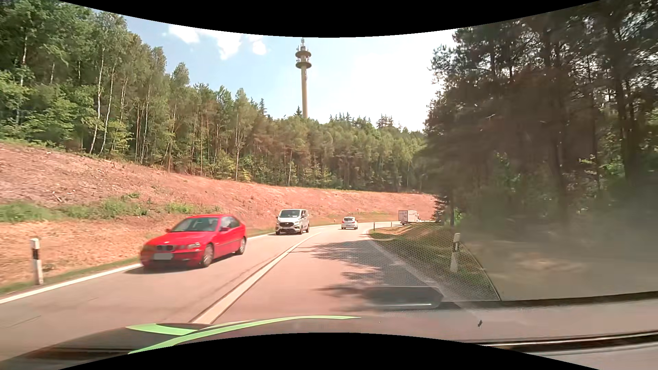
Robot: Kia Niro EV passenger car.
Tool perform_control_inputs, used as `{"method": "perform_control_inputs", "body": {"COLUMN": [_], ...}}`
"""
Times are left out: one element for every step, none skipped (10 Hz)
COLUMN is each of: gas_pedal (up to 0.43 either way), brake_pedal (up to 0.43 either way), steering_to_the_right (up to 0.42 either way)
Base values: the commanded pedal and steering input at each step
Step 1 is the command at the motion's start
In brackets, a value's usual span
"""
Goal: Follow the waypoints while adhering to traffic rules and regulations
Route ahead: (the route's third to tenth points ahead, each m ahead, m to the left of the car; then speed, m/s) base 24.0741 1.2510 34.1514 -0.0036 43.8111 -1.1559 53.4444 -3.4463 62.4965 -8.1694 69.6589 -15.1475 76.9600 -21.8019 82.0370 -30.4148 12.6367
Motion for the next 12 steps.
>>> {"method": "perform_control_inputs", "body": {"gas_pedal": [0.268,0.268,0.268,0.268,0.268,0.260,0.260,0.248,0.240,0.220,0.189,0.169], "brake_pedal": [0.000,0.000,0.000,0.000,0.000,0.000,0.000,0.000,0.000,0.000,0.000,0.000], "steering_to_the_right": [0.020,0.019,0.019,0.017,0.016,0.016,0.015,0.015,0.013,0.015,0.017,0.019]}}
